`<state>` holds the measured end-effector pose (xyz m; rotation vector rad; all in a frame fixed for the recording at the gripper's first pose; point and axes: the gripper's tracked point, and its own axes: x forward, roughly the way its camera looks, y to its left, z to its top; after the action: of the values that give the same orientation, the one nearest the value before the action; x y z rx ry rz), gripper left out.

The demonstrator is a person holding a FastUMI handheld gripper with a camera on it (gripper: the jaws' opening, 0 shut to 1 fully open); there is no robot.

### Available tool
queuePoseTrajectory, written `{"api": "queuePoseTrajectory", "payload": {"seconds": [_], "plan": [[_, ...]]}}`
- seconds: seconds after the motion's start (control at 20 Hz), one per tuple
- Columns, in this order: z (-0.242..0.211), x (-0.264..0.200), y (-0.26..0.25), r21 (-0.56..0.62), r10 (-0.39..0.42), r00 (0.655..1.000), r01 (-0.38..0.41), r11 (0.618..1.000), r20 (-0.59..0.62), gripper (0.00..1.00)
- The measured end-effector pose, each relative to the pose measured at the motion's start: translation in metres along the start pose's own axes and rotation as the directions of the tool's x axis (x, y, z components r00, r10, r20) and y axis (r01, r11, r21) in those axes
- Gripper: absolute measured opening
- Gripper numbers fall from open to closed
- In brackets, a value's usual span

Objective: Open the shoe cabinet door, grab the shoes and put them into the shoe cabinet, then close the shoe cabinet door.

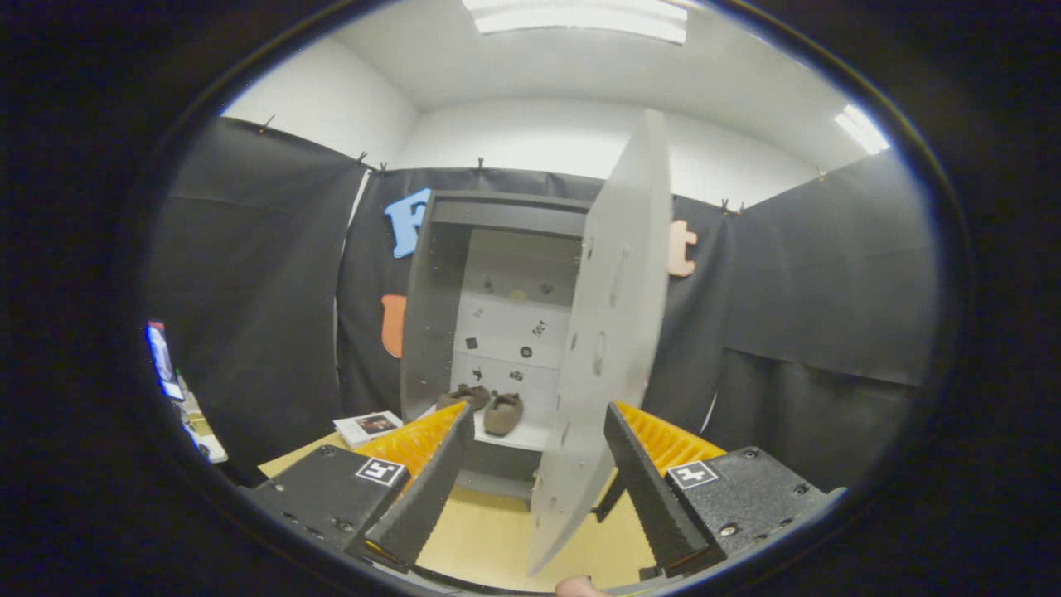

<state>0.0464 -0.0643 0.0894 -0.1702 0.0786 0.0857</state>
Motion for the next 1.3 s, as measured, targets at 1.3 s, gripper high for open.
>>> {"api": "queuePoseTrajectory", "payload": {"seconds": [1.3], "plan": [[-0.104, 0.146, -0.145, 0.034, 0.002, 0.992, 0.003, 0.999, -0.130, 1.00]]}}
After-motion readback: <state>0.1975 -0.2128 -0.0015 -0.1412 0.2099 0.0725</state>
